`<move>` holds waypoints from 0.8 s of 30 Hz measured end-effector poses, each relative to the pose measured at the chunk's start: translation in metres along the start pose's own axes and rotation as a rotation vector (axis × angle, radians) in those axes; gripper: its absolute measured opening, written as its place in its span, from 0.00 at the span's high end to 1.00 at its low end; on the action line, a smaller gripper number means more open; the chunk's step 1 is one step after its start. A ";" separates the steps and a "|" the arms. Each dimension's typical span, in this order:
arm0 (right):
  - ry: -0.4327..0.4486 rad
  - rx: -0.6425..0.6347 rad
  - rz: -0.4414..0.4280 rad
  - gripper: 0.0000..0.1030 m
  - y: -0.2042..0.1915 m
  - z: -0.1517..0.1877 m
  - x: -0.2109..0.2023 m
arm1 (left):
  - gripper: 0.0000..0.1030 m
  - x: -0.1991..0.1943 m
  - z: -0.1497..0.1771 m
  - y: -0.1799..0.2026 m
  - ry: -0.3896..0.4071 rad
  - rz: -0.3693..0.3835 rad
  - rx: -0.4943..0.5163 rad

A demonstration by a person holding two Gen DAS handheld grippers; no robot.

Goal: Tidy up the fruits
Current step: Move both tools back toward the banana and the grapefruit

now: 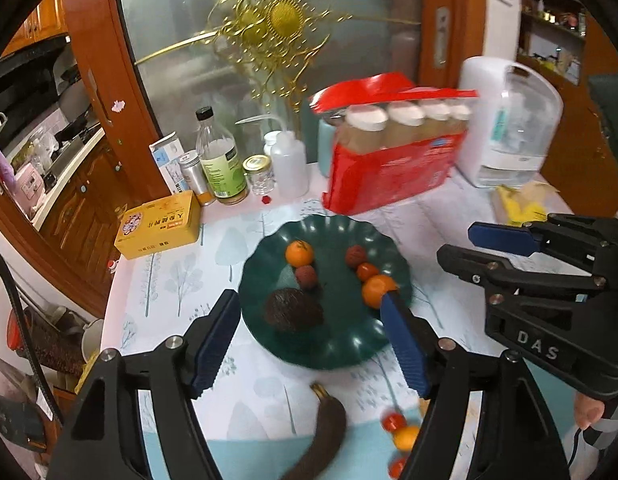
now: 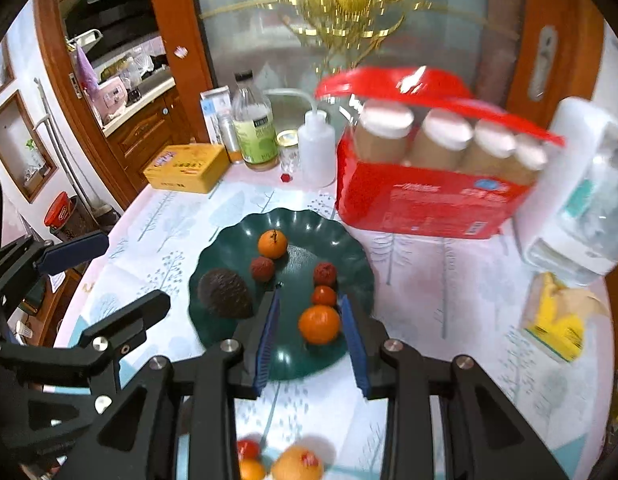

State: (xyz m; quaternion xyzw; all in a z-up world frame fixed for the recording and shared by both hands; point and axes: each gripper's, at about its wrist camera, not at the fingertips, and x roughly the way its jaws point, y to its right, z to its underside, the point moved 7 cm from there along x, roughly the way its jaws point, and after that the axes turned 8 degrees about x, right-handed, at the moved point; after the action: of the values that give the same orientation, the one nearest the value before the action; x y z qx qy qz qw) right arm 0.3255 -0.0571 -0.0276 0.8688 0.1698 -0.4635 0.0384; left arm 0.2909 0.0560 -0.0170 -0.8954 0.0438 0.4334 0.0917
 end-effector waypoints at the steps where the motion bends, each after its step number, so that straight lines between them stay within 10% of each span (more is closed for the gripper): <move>1: 0.010 0.001 0.005 0.68 -0.001 0.005 -0.012 | 0.31 -0.007 0.003 0.003 0.004 0.004 0.002; 12: 0.082 0.001 0.012 0.62 -0.021 0.067 -0.101 | 0.24 -0.082 0.055 0.020 0.043 0.028 0.029; 24: 0.059 -0.009 0.043 0.49 -0.011 0.128 -0.087 | 0.24 -0.050 0.117 0.006 -0.025 0.003 -0.080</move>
State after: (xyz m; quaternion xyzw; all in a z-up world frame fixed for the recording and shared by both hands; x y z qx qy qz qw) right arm 0.1759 -0.0980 -0.0275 0.8853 0.1543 -0.4362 0.0472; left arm 0.1685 0.0741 -0.0495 -0.8929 0.0269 0.4460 0.0558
